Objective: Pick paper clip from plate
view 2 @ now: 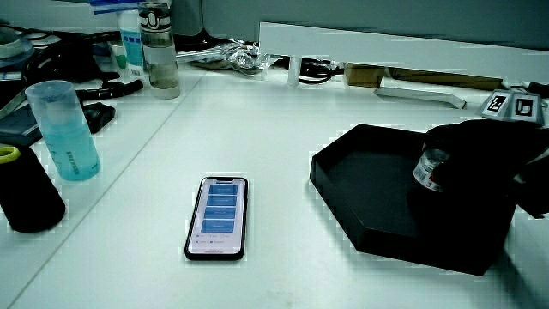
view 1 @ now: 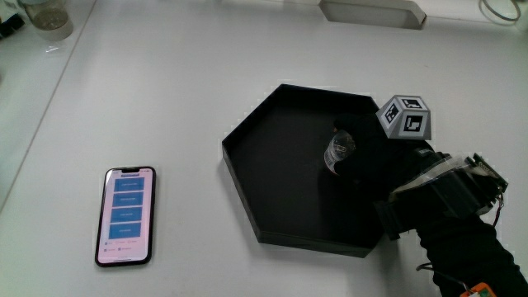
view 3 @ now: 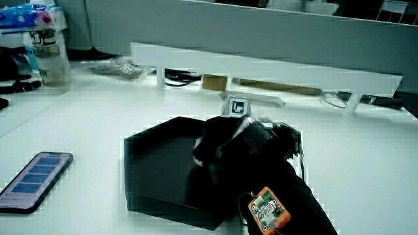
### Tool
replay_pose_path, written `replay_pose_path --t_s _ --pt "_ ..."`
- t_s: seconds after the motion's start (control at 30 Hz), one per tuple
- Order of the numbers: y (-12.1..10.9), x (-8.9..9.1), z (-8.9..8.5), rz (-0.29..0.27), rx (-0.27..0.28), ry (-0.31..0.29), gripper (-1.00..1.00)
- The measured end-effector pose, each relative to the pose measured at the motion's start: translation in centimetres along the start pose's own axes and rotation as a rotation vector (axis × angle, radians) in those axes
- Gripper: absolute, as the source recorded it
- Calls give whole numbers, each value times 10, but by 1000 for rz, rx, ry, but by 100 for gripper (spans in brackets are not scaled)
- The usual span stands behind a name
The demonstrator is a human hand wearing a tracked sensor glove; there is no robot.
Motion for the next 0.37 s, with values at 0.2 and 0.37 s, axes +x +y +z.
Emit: replay_pose_path --t_s 0.2,0.37 --pt "-4 10 12 19 -12 28 100" --pt "-2 35 14 -18 -33 50 100"
